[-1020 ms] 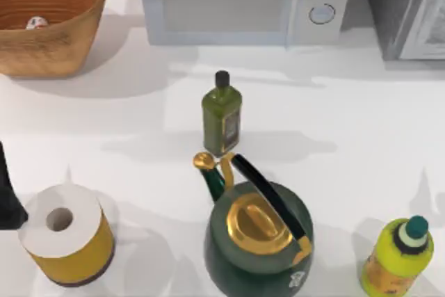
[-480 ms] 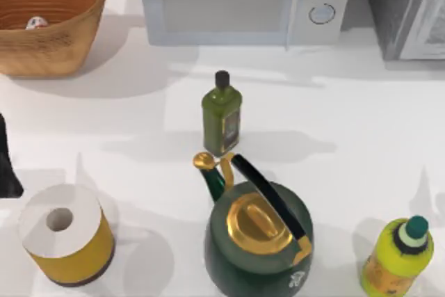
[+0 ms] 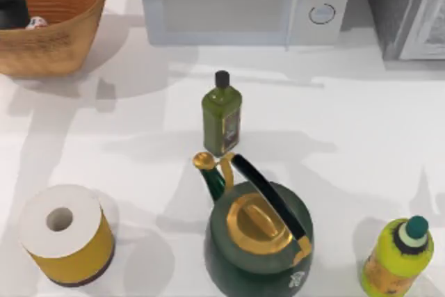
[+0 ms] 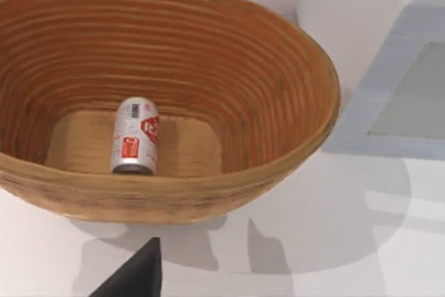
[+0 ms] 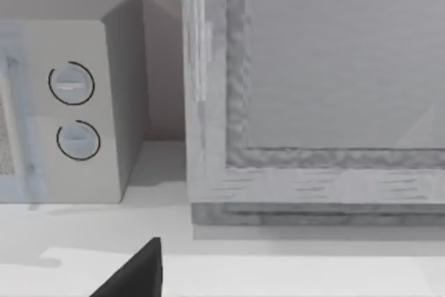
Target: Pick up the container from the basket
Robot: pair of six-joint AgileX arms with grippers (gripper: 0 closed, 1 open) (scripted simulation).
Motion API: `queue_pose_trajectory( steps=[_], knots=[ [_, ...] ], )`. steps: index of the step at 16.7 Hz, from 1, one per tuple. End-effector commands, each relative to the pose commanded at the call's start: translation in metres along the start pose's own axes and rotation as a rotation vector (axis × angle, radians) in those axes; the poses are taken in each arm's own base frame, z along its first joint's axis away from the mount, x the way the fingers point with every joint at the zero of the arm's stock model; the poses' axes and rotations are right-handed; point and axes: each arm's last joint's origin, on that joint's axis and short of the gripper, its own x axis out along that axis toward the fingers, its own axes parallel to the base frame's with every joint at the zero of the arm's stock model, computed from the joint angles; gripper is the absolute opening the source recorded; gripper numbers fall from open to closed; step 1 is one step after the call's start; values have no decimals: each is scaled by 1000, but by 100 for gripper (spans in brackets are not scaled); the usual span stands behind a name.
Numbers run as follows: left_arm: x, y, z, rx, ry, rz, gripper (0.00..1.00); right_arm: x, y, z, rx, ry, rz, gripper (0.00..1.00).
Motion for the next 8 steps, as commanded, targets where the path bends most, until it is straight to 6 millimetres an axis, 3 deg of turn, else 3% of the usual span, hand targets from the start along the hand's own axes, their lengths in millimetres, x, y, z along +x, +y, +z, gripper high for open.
queue_pose_trajectory(
  steps=[3,6,8],
  knots=[
    [64,11,33,3,148,50,100,0,0,0,0,0,0,100],
    [117,29,42,24,275,125,100,0,0,0,0,0,0,100],
    [138,39,49,37,324,165,100,0,0,0,0,0,0,100]
  ],
)
